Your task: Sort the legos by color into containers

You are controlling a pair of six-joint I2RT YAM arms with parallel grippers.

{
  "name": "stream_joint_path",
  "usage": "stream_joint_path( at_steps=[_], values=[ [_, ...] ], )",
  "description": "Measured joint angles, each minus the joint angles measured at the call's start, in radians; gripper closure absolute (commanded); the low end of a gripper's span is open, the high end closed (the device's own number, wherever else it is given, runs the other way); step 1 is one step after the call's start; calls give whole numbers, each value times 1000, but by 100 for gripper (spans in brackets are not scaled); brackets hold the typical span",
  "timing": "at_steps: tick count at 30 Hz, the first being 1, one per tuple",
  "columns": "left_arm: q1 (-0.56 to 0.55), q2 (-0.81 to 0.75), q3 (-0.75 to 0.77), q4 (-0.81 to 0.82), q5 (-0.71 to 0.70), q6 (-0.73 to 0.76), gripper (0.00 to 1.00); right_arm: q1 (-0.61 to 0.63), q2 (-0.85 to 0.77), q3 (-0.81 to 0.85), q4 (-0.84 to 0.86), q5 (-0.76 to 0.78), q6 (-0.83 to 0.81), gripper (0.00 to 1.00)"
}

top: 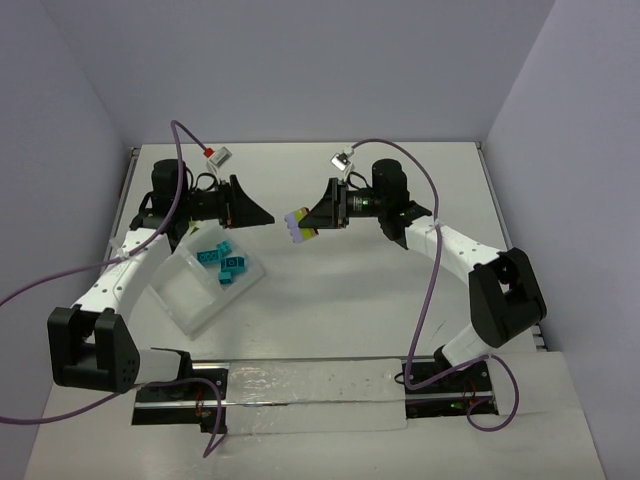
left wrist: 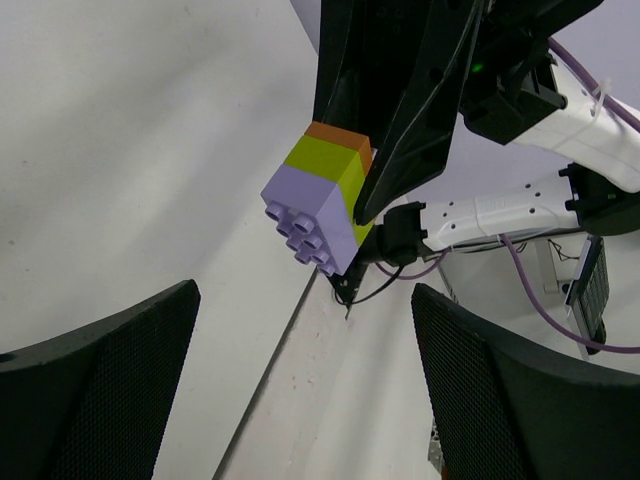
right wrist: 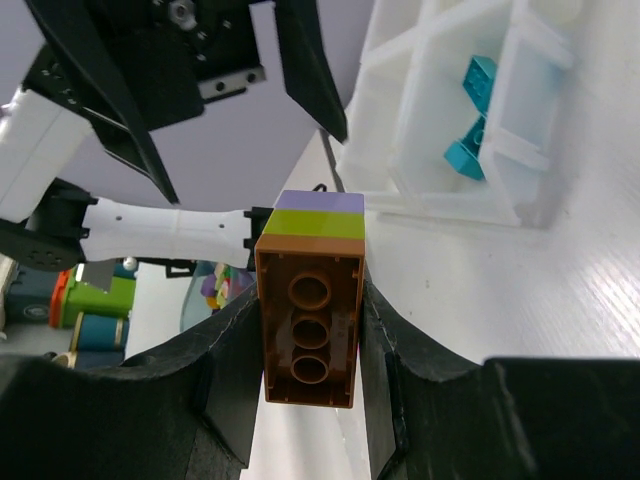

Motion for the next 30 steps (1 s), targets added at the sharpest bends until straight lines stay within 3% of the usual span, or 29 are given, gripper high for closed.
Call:
stream_joint_path(
  at_steps=[7,11,24,30],
  values=[
    [-14,0,0,1,7,10,6,0,0,-4,98,-16,92,100],
    [-17,-7,-11,83,7,-57,6,1,-5,-38,192,-10,165,100],
    [-34,24,44,19,-15,-13,7,9,-35,-70,201,8,196,100],
    [-34,35,60,-9,-14,16,7,16,-35,-47,126,12,132,100]
  ],
)
